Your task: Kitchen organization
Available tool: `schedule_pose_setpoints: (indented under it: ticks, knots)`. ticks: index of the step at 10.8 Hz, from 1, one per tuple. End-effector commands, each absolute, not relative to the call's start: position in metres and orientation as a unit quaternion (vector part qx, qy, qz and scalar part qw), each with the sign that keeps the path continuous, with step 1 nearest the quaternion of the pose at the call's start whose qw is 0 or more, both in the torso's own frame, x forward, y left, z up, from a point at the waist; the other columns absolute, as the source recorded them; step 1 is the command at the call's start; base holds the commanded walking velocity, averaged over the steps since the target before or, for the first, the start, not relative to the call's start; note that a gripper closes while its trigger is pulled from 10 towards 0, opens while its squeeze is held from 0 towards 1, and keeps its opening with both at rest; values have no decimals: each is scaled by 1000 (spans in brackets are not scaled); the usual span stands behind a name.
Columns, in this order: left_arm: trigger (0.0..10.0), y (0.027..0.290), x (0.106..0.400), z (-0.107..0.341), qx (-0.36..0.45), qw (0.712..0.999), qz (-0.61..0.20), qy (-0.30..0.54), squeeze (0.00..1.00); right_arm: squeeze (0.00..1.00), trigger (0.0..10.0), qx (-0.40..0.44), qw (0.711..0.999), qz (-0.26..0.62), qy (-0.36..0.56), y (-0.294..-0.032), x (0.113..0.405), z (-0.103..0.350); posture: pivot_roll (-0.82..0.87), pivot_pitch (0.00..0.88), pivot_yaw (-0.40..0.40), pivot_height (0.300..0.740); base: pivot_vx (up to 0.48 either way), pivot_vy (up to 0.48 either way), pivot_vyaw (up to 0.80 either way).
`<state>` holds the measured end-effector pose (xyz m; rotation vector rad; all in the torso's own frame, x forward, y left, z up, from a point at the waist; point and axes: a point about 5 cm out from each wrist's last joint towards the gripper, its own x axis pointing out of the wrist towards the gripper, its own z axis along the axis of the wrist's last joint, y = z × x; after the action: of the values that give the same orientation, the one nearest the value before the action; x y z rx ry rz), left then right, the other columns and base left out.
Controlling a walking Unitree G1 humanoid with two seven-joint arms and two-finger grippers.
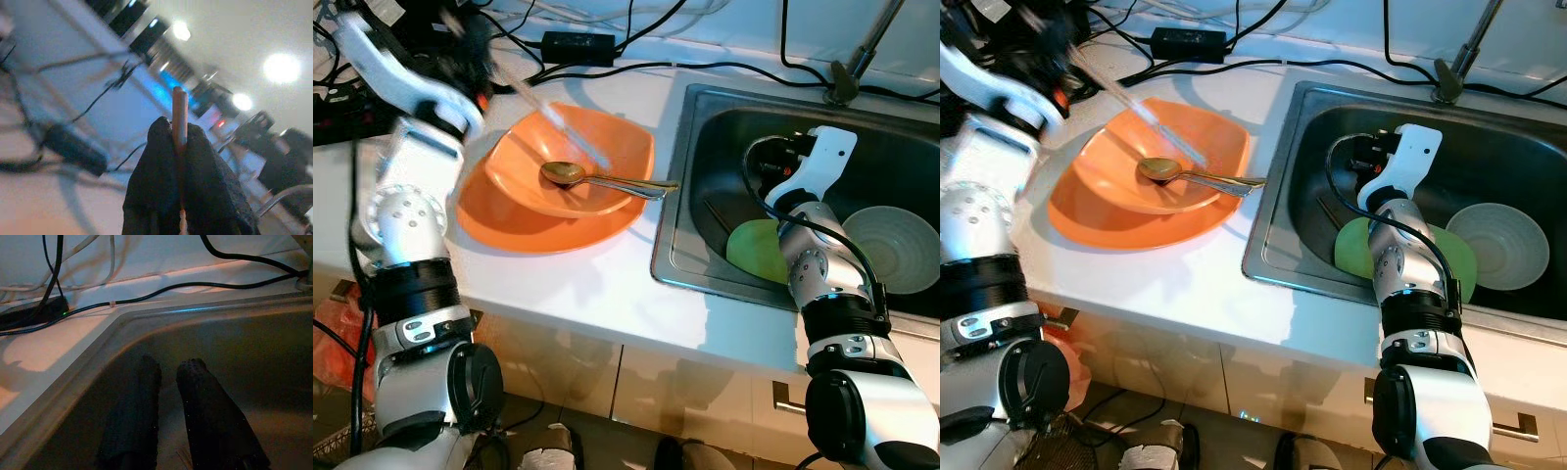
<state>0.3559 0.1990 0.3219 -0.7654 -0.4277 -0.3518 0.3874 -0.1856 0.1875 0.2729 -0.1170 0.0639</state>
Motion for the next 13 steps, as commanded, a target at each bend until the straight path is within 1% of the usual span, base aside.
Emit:
schedule_pose_setpoints:
  ticks: [1, 3, 5, 6, 8, 9, 10, 11, 12, 13]
  knots:
    - [10000, 200, 347, 344, -364, 879, -180, -248, 0, 0, 10000, 137, 988, 28, -65, -188, 388, 192, 92, 122, -10, 723, 0, 0, 0]
    - [10000, 197, 340, 358, -380, 857, -198, -285, 0, 0, 10000, 136, 988, 28, -67, -188, 389, 194, 90, 122, -14, 723, 0, 0, 0]
    - [10000, 188, 341, 358, -408, 838, -208, -298, 0, 0, 10000, 136, 988, 30, -72, -189, 390, 198, 86, 122, -17, 723, 0, 0, 0]
    - [10000, 177, 344, 355, -425, 827, -221, -294, 0, 0, 10000, 176, 980, 35, -83, -191, 390, 205, 81, 122, -17, 723, 0, 0, 0]
    - [10000, 163, 350, 348, -448, 818, -232, -276, 0, 0, 10000, 252, 961, 45, -101, -193, 390, 214, 74, 122, -14, 723, 0, 0, 0]
    - [10000, 159, 353, 345, -463, 811, -232, -273, 0, 0, 10000, 300, 945, 62, -113, -191, 389, 221, 73, 124, -12, 723, 0, 0, 0]
    - [10000, 151, 357, 341, -468, 810, -234, -264, 0, 0, 10000, 355, 922, 95, -125, -185, 387, 229, 68, 124, -10, 723, 0, 0, 0]
    - [10000, 139, 359, 336, -458, 818, -246, -247, 0, 0, 10000, 381, 906, 130, -129, -179, 385, 234, 67, 124, -9, 723, 0, 0, 0]
    - [10000, 123, 361, 333, -435, 832, -264, -222, 0, 0, 10000, 371, 904, 173, -126, -170, 381, 234, 69, 127, -8, 723, 0, 0, 0]
    - [10000, 121, 361, 333, -430, 835, -266, -218, 0, 0, 10000, 364, 904, 182, -127, -168, 380, 234, 69, 127, -8, 723, 0, 0, 0]
